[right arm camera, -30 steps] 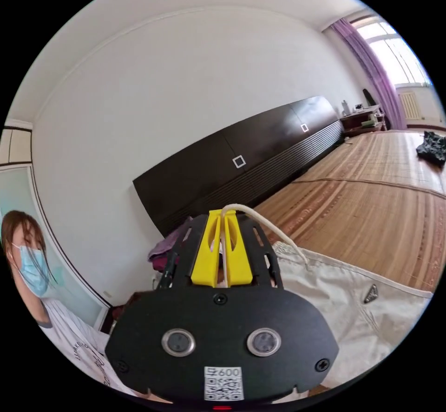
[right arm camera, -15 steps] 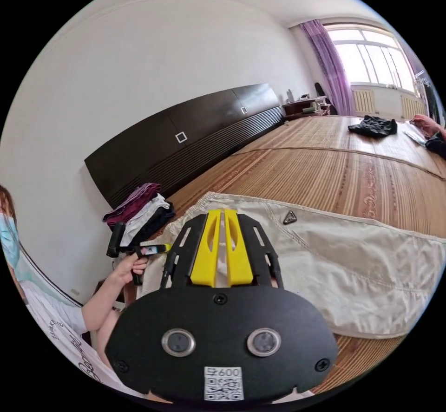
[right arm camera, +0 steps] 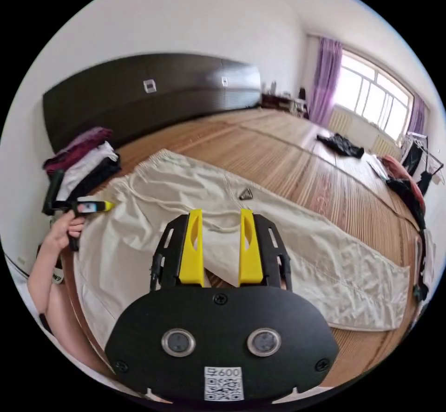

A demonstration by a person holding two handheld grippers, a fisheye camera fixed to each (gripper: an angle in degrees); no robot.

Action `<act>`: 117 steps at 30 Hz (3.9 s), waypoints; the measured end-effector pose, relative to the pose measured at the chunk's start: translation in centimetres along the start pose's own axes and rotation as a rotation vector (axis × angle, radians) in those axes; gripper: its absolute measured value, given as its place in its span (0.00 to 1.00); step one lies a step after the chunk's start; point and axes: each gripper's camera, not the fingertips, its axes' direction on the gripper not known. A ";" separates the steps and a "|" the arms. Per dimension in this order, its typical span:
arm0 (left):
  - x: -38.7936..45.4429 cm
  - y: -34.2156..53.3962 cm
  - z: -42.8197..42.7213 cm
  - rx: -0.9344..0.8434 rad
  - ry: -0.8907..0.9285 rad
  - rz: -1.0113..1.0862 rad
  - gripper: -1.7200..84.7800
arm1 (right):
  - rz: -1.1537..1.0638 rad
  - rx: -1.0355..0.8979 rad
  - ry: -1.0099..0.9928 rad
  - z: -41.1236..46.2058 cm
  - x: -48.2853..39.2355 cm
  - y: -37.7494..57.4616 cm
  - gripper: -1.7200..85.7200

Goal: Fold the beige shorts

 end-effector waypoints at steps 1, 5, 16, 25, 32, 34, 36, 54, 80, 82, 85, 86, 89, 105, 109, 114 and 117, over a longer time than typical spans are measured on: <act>-0.1 -0.1 -0.1 0.000 0.000 0.000 0.02 | 0.017 -0.083 0.006 2.6 0.1 -0.6 0.11; -0.6 -0.5 -0.4 -0.001 0.006 -0.003 0.02 | 0.189 -0.118 -0.004 6.9 1.6 -1.2 0.12; -1.7 -1.1 -0.8 0.002 -0.027 0.002 0.02 | -0.103 -0.297 0.287 14.0 -3.2 0.0 0.01; -4.0 -1.2 -0.9 0.005 -0.009 -0.011 0.02 | 0.054 -0.264 0.322 11.6 0.8 2.5 0.01; -5.8 -0.8 -0.6 0.007 -0.032 0.000 0.02 | 0.088 -0.202 0.397 8.8 -0.2 5.8 0.01; -6.5 -0.6 -0.4 0.008 -0.023 -0.005 0.02 | 0.074 -0.173 0.407 7.6 -1.2 6.2 0.01; -7.3 -0.4 -0.2 0.008 -0.015 -0.010 0.02 | 0.074 -0.160 0.417 6.4 -1.6 6.5 0.01; -14.6 5.5 -1.6 0.058 -0.263 0.016 0.02 | -0.336 -0.032 -0.344 6.0 -34.5 0.0 0.04; -25.5 28.1 8.9 0.215 -0.342 0.176 0.02 | -0.195 -0.002 -0.059 -15.6 -40.6 14.2 0.01; -24.0 31.6 9.6 0.293 -0.339 0.293 0.02 | -0.254 0.085 0.065 -18.4 -42.3 14.9 0.01; -21.0 38.2 12.5 0.371 -0.312 0.596 0.02 | -0.225 0.209 0.297 -21.4 -44.6 14.8 0.01; -19.8 40.7 14.6 0.305 -0.277 0.701 0.02 | -0.267 0.127 0.317 -21.6 -45.3 13.9 0.01; -17.0 46.0 21.6 -0.024 -0.166 0.755 0.02 | -0.233 -0.056 0.311 -22.3 -44.5 11.6 0.01; -16.6 74.4 36.6 -0.181 -0.220 0.945 0.03 | 0.216 -0.389 0.269 -43.2 -16.2 14.6 0.01; -20.0 79.2 37.8 -0.069 -0.268 0.925 0.03 | 0.295 -0.448 0.616 -50.1 -10.4 17.2 0.01; -21.5 83.6 39.9 -0.051 -0.414 1.012 0.02 | 0.429 -0.258 0.363 -55.9 -7.2 17.5 0.01; -21.9 86.0 41.4 -0.079 -0.525 1.106 0.02 | 0.423 -0.236 0.353 -56.9 -6.8 14.9 0.01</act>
